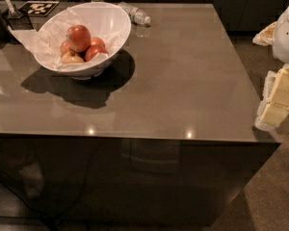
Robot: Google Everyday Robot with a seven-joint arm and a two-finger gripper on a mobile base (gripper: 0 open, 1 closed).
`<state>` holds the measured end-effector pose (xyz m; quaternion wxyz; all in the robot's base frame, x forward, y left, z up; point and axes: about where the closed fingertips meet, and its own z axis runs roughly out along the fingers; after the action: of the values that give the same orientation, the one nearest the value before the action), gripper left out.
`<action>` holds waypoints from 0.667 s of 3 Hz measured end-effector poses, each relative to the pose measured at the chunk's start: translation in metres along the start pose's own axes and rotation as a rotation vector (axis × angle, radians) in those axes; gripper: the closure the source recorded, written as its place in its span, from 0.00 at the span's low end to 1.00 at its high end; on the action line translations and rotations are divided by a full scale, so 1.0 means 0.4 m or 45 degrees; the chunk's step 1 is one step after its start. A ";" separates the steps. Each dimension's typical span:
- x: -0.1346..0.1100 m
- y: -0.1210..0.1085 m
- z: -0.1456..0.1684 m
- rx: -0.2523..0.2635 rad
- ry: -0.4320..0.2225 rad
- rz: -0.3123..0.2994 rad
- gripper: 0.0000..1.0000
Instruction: Pick apple from white bowl
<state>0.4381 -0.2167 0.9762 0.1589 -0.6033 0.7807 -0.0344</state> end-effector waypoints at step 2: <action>-0.036 -0.005 -0.005 0.001 0.009 -0.024 0.00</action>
Offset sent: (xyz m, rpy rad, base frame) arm 0.0101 0.0296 0.0071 -0.0308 0.0247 0.0396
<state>0.4428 -0.2037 0.9816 0.1561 -0.6104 0.7756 -0.0382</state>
